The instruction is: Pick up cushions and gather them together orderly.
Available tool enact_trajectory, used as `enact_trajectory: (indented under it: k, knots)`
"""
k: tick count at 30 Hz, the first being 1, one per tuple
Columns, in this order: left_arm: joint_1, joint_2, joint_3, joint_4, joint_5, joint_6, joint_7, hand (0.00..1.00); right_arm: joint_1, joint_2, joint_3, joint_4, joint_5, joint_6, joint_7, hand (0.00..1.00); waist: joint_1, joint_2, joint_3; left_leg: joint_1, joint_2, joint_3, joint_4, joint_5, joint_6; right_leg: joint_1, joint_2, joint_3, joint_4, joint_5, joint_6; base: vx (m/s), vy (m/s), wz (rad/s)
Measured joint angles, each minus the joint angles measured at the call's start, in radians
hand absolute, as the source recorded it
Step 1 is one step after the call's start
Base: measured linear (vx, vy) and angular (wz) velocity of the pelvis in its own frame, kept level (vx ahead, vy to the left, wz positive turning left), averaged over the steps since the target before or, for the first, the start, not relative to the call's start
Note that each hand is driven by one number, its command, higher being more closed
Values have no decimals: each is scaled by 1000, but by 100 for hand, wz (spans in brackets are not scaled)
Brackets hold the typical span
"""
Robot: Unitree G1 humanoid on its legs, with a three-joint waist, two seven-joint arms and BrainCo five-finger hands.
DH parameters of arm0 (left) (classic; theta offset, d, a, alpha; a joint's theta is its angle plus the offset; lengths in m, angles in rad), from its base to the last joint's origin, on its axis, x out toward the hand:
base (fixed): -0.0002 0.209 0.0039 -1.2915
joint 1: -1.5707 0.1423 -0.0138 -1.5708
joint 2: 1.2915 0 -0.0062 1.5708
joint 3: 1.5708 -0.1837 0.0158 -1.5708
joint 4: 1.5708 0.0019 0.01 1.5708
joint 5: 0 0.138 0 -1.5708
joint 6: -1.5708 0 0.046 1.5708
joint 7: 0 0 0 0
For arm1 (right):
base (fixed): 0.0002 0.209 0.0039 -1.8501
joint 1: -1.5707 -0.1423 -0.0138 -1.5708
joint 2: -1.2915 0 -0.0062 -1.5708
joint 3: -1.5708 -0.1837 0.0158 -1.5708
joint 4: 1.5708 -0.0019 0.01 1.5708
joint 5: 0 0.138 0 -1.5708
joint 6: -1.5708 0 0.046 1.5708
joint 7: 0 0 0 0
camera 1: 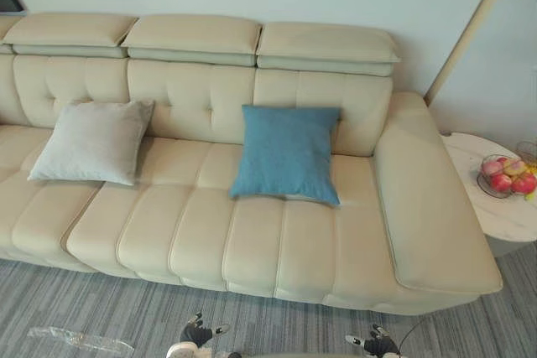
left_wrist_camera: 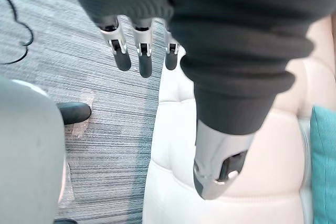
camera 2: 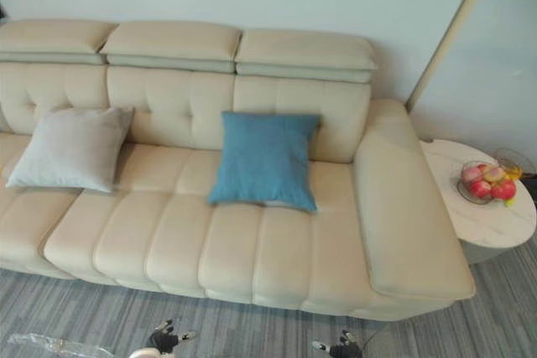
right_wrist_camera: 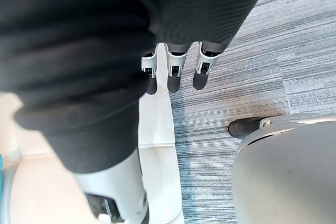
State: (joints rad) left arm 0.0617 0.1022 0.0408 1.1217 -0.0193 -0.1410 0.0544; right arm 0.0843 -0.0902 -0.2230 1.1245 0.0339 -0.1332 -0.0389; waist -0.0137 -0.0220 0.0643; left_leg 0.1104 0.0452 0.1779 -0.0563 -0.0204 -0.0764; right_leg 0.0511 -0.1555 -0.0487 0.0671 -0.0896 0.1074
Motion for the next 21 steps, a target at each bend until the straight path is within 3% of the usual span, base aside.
enact_trajectory:
  k: [7,11,12,13,14,15,16,17,19,20,21]
  knots:
    - [-20,2,0,15,19,1,-14,0,4,-17,33,1,-37,8,1,0,-2,-4,5,33,13,148,9,-25,-7,-63,30,160,16,26,4,-79,9,-65]
    - [-24,1,6,20,29,1,-16,0,-5,-18,52,-13,-66,7,0,0,-3,-8,8,65,38,323,43,-66,-22,-113,79,309,17,74,-2,-52,-23,-151]
    - [-35,-1,6,19,38,0,-14,0,-29,-27,94,-12,-74,8,-1,0,-1,-4,17,63,80,450,92,-95,-27,-162,123,258,2,152,-40,-46,-37,-152]
    - [-35,-1,6,19,38,0,-15,0,-29,-27,95,-12,-74,8,-1,0,-1,-5,17,63,82,451,93,-96,-27,-162,123,256,1,153,-41,-53,-100,-193]
    - [-45,1,10,20,38,2,-14,0,-50,-27,114,-17,-75,7,-1,0,-11,2,36,60,110,526,125,-103,-20,-181,86,17,22,115,-123,-67,-113,-116]
    - [-62,0,3,11,38,2,-13,0,-50,-35,112,-18,-75,7,-3,0,-17,10,43,75,127,580,129,-102,-21,-214,7,-266,116,45,-158,-65,-119,-131]
    - [-62,0,0,7,38,1,-13,0,-50,-36,114,-18,-75,7,-4,0,-17,10,43,83,131,598,131,-102,-22,-216,-15,-341,143,32,-165,-37,-86,-129]
    - [-53,5,0,8,37,1,-12,0,-50,-40,127,-19,-75,6,-7,0,-14,9,43,111,138,653,135,-101,-24,-205,-78,-520,222,12,-197,48,-103,-136]
    - [-41,10,0,10,37,2,-10,0,-51,-50,154,-19,-76,5,-11,0,-16,9,44,143,134,692,149,-106,-37,-204,-100,-574,243,30,-163,76,-160,-122]
    - [-40,7,-1,12,37,2,-10,0,-62,-69,181,-18,-76,5,-10,0,-26,26,52,155,151,691,153,-105,-38,-207,-65,-555,237,20,-172,64,-167,-53]
    - [-40,7,-1,12,37,2,-10,0,-62,-69,181,-18,-76,5,-10,0,-26,26,52,155,151,691,153,-105,-38,-207,-65,-555,237,20,-172,82,-203,-99]
